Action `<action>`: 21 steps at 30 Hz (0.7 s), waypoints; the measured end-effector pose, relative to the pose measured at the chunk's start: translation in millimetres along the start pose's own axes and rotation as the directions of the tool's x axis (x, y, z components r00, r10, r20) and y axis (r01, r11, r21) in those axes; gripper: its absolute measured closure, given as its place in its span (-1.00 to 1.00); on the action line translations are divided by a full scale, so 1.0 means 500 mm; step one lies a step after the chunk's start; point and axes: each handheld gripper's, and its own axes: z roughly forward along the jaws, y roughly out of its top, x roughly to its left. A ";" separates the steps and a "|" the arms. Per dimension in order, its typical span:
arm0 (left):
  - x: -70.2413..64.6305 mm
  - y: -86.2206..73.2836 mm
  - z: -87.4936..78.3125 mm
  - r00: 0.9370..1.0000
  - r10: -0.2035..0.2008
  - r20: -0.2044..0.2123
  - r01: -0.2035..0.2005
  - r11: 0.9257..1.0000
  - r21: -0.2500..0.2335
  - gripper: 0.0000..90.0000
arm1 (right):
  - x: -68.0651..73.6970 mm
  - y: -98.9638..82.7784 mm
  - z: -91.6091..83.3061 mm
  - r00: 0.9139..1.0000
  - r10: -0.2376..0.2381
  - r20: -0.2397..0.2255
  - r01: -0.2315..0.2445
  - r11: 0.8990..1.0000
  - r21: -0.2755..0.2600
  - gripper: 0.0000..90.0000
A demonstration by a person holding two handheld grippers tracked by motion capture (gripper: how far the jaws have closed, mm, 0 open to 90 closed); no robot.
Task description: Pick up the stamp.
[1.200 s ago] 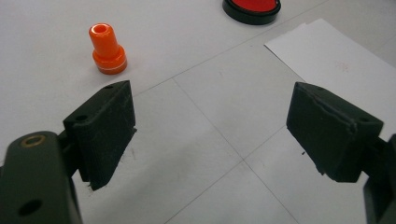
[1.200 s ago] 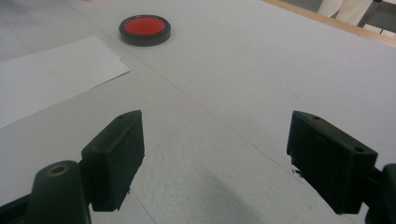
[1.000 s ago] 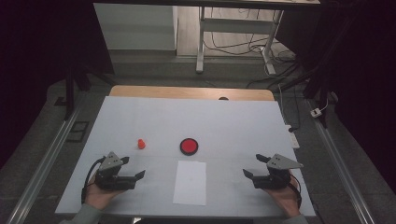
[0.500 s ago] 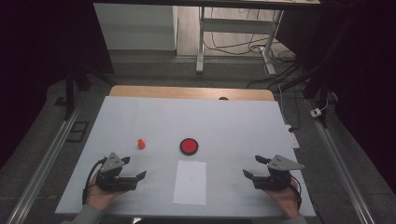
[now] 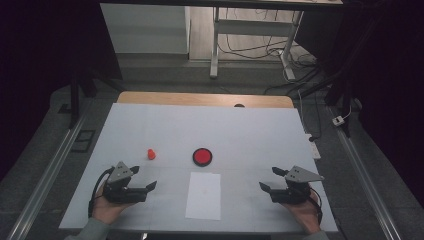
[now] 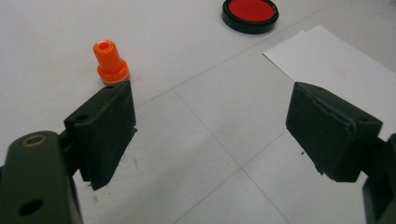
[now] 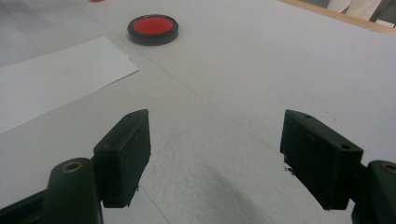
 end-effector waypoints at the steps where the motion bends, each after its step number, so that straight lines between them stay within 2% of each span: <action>1: 0.000 0.003 0.000 1.000 -0.001 0.003 0.001 1.000 -0.002 -0.64 | 0.000 0.000 0.001 1.000 0.002 -0.004 -0.002 1.000 -0.004 -0.47; 10: 0.006 0.030 0.009 1.000 0.008 -0.001 -0.008 1.000 -0.012 -0.62 | 0.001 -0.001 0.000 1.000 0.002 0.005 -0.002 1.000 0.009 -0.46; 16: 0.014 0.044 0.013 1.000 -0.002 0.008 0.003 1.000 -0.012 -0.61 | 0.003 -0.001 0.005 1.000 -0.001 -0.002 0.001 1.000 0.012 -0.46; 21: 0.020 0.057 0.022 1.000 -0.004 0.007 0.004 1.000 -0.009 -0.60 | 0.004 -0.002 0.006 1.000 -0.006 0.009 0.005 1.000 0.016 -0.45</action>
